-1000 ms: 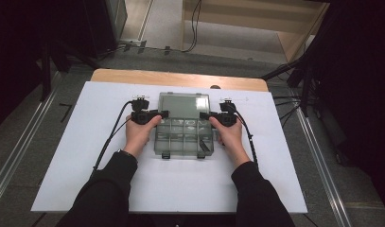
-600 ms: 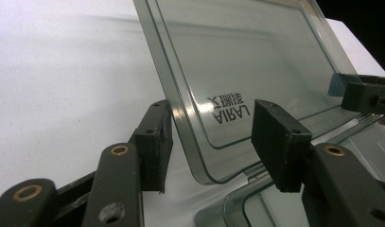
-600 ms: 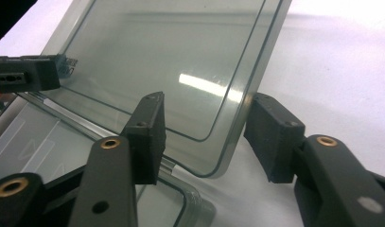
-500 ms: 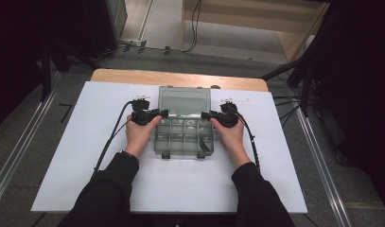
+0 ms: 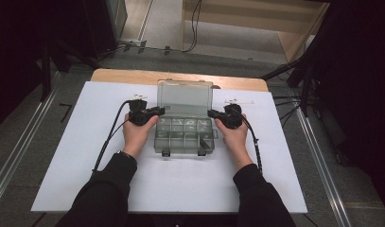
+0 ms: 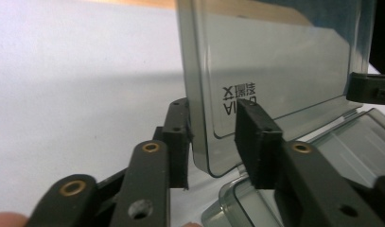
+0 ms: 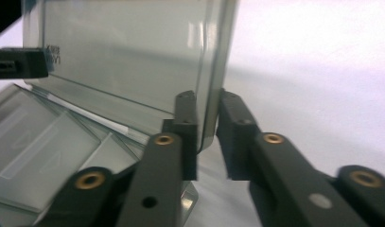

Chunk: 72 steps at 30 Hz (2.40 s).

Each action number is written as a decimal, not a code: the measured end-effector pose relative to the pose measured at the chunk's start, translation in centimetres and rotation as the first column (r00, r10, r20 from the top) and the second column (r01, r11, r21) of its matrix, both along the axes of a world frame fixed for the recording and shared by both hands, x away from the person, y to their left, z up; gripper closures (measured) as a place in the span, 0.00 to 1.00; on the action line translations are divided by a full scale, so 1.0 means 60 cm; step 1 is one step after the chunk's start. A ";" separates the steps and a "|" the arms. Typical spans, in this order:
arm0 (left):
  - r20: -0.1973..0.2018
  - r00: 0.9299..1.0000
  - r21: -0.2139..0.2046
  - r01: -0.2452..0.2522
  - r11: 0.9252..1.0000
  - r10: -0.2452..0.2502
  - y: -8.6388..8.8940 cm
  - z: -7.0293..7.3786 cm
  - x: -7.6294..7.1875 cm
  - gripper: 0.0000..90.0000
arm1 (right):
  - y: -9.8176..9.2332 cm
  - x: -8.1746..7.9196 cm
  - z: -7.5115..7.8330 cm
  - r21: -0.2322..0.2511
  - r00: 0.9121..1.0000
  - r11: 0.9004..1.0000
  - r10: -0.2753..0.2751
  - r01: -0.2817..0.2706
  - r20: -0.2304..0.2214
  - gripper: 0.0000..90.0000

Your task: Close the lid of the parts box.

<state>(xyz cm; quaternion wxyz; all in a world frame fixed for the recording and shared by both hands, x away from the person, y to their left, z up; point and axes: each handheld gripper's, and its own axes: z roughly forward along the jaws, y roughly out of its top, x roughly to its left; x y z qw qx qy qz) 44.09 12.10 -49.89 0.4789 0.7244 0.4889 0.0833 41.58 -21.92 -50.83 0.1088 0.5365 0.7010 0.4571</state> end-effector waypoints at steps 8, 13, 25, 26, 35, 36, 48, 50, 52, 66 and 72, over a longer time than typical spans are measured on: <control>0.011 0.999 0.008 0.033 0.999 -0.033 0.006 0.003 -0.001 0.80 | 0.001 -0.008 0.003 -0.037 0.999 0.999 0.006 -0.004 0.038 0.92; 0.024 0.999 0.015 0.049 0.999 -0.049 0.009 0.007 -0.003 0.80 | 0.002 -0.011 0.004 -0.049 0.999 0.999 0.012 -0.010 0.051 0.92; 0.082 0.996 0.009 0.035 0.999 -0.035 0.019 0.011 -0.010 0.92 | 0.003 -0.018 0.002 -0.062 0.996 0.998 0.015 -0.010 0.083 0.92; 0.087 0.996 0.010 0.036 0.999 -0.037 0.020 0.010 -0.011 0.92 | 0.003 -0.018 0.003 -0.060 0.997 0.998 0.015 -0.010 0.082 0.91; 0.111 0.993 0.023 0.034 0.999 -0.036 0.018 0.010 -0.014 0.93 | -0.009 -0.005 0.035 -0.022 0.993 1.000 0.013 -0.011 0.115 0.80; 0.115 0.993 0.024 0.032 0.999 -0.035 0.017 0.010 -0.015 0.93 | -0.010 -0.002 0.043 -0.020 0.993 1.000 0.013 -0.011 0.118 0.80; 0.140 0.989 0.031 0.035 0.999 -0.039 0.017 0.009 -0.017 0.93 | -0.011 0.031 0.091 0.020 0.992 0.999 -0.039 0.037 0.120 0.85; 0.143 0.989 0.032 0.036 0.999 -0.040 0.016 0.009 -0.017 0.93 | -0.010 0.035 0.091 0.037 0.993 0.999 -0.034 0.030 0.110 0.85; 0.143 0.989 0.030 0.035 0.999 -0.039 0.016 0.008 -0.017 0.93 | -0.006 0.037 0.092 0.008 0.994 1.000 -0.027 0.027 0.106 0.86; 0.094 0.995 -0.030 0.041 0.999 -0.038 0.023 0.009 -0.013 0.90 | -0.006 0.022 0.095 -0.013 0.989 1.000 -0.011 0.013 0.146 0.91; 0.069 0.996 -0.108 0.055 0.993 -0.048 0.038 0.025 -0.011 0.80 | -0.006 0.010 0.096 -0.028 0.983 1.000 0.003 0.002 0.184 0.91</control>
